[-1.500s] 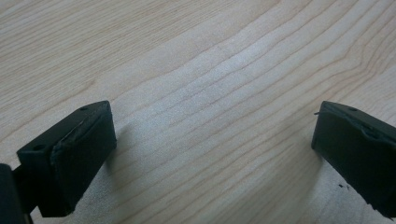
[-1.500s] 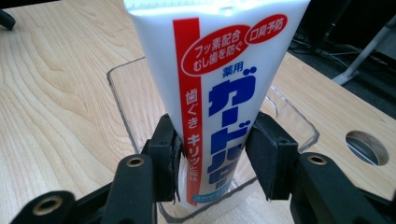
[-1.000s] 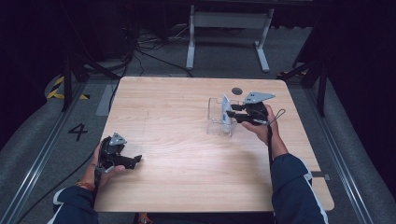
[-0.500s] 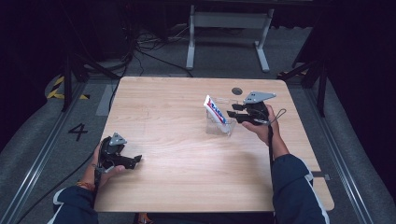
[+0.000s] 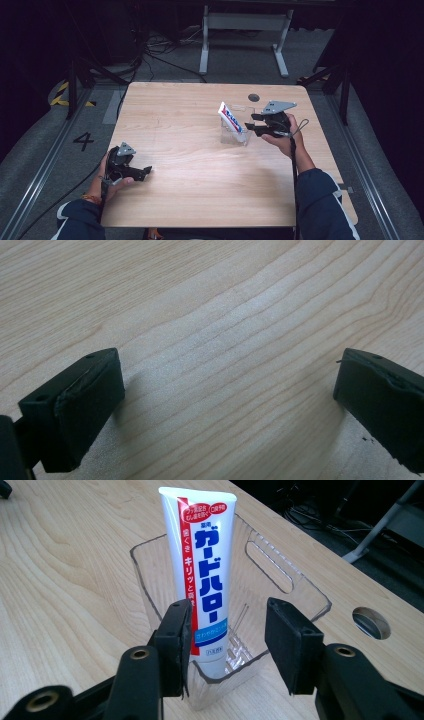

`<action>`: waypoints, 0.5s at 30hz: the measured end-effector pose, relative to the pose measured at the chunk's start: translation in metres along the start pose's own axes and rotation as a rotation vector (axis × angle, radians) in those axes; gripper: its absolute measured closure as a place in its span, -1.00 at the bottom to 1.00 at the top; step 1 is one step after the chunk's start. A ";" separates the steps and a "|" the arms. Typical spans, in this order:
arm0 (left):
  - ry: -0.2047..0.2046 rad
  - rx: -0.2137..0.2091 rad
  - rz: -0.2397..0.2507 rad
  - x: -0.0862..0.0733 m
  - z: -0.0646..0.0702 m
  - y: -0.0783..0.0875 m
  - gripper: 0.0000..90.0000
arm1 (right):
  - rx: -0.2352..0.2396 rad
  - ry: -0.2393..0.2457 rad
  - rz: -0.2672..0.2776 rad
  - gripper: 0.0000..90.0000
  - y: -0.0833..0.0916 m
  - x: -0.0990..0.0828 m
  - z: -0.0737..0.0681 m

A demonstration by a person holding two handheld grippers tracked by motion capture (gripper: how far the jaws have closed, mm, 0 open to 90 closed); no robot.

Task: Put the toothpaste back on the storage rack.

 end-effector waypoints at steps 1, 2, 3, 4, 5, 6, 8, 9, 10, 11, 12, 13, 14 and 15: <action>0.000 0.000 0.000 0.000 0.000 0.000 -0.99 | 0.001 0.003 -0.001 0.20 0.002 0.000 -0.001; 0.000 0.000 0.000 0.000 0.000 0.000 -0.99 | 0.001 0.003 -0.001 0.20 0.002 0.000 -0.001; 0.000 0.000 0.000 0.000 0.000 0.000 -0.99 | 0.000 0.012 -0.004 0.19 0.003 0.000 -0.002; -0.002 0.005 -0.001 0.000 -0.001 0.000 -0.99 | -0.006 0.016 -0.014 0.15 0.005 -0.002 -0.004; 0.000 -0.001 0.000 0.000 0.000 0.000 -0.99 | -0.011 0.027 -0.021 0.14 0.006 -0.002 -0.006; 0.000 0.000 0.000 0.000 0.000 0.000 -0.99 | -0.013 0.034 -0.027 0.13 0.007 -0.003 -0.007; 0.000 0.000 0.000 0.000 0.000 0.000 -0.99 | -0.022 0.044 -0.035 0.09 0.009 -0.004 -0.009; -0.002 0.005 -0.001 0.000 -0.001 0.000 -0.99 | -0.024 0.047 -0.038 0.07 0.009 -0.005 -0.010; 0.001 0.000 -0.001 0.000 0.000 0.000 -0.99 | -0.024 0.050 -0.040 0.03 0.010 -0.005 -0.011; -0.001 0.000 0.000 0.000 0.000 0.000 -0.99 | -0.026 0.051 -0.045 0.01 0.011 -0.006 -0.012; 0.000 0.000 0.000 0.000 0.000 0.000 -0.99 | -0.034 0.055 -0.050 -0.01 0.012 -0.007 -0.012; -0.001 0.001 0.000 0.000 0.000 0.000 -0.99 | -0.041 0.058 -0.056 -0.04 0.013 -0.009 -0.013; 0.000 0.002 0.000 0.000 0.000 0.000 -0.99 | -0.047 0.062 -0.060 -0.07 0.013 -0.010 -0.013; -0.002 0.004 0.001 0.000 -0.001 0.000 -0.99 | -0.051 0.066 -0.066 -0.09 0.014 -0.011 -0.014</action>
Point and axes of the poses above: each handheld gripper's, and its own axes: y roughly backward along the jaws, x roughly out of its top, z roughly to its right, the point moved 8 cm from there along -y, roughly forward along the jaws, and after that the axes turned 13 degrees about -z, right-handed, at the moved point
